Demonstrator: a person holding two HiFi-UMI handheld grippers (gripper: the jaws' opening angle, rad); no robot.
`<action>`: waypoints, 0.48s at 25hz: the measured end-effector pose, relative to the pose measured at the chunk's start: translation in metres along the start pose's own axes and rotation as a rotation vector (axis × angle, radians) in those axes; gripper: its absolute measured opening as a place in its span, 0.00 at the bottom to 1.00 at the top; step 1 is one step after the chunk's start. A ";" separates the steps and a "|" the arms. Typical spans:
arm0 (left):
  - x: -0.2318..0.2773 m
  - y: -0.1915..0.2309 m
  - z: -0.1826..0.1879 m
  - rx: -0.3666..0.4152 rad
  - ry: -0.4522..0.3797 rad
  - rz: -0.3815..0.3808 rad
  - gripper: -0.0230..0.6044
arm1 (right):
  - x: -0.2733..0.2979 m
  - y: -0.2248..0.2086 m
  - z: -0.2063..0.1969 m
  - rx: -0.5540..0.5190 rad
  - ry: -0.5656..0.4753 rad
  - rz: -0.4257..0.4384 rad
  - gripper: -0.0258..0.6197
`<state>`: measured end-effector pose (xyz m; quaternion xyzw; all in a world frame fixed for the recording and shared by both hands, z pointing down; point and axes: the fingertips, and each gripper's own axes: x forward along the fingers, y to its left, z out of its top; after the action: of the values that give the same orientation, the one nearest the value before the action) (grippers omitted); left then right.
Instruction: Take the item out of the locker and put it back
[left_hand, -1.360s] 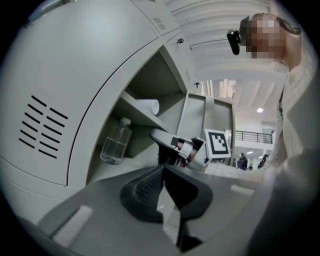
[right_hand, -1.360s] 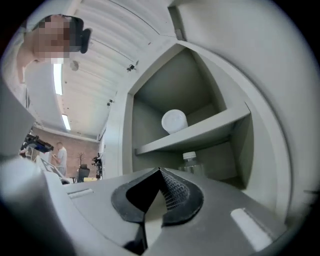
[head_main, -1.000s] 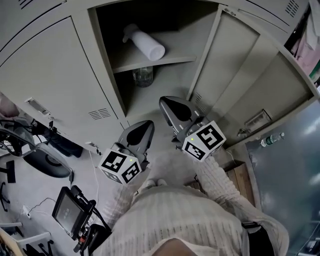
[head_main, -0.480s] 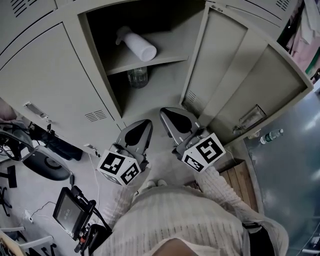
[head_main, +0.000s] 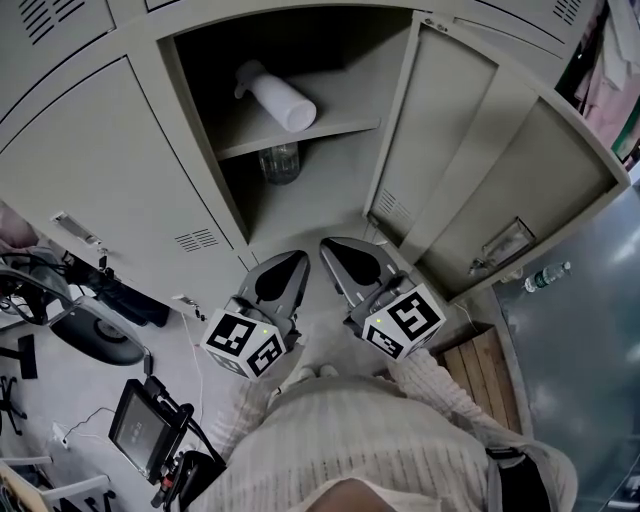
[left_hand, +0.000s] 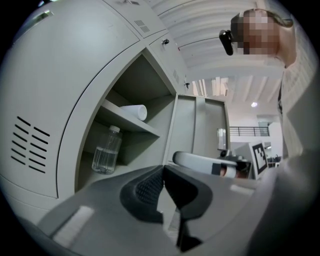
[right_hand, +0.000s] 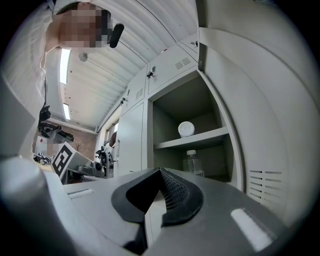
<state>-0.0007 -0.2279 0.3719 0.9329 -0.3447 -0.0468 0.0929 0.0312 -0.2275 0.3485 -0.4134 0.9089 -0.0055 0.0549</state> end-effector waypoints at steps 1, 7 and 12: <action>0.000 0.002 0.000 -0.001 0.000 0.004 0.05 | 0.000 -0.001 -0.001 0.004 0.000 -0.004 0.04; 0.000 0.006 -0.005 -0.013 0.006 0.019 0.05 | 0.000 -0.003 -0.010 0.022 0.016 -0.008 0.04; -0.001 0.004 -0.007 -0.035 0.011 0.015 0.05 | -0.001 -0.002 -0.012 0.003 0.024 -0.014 0.04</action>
<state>-0.0031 -0.2299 0.3793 0.9287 -0.3505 -0.0472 0.1114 0.0323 -0.2289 0.3605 -0.4196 0.9065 -0.0121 0.0446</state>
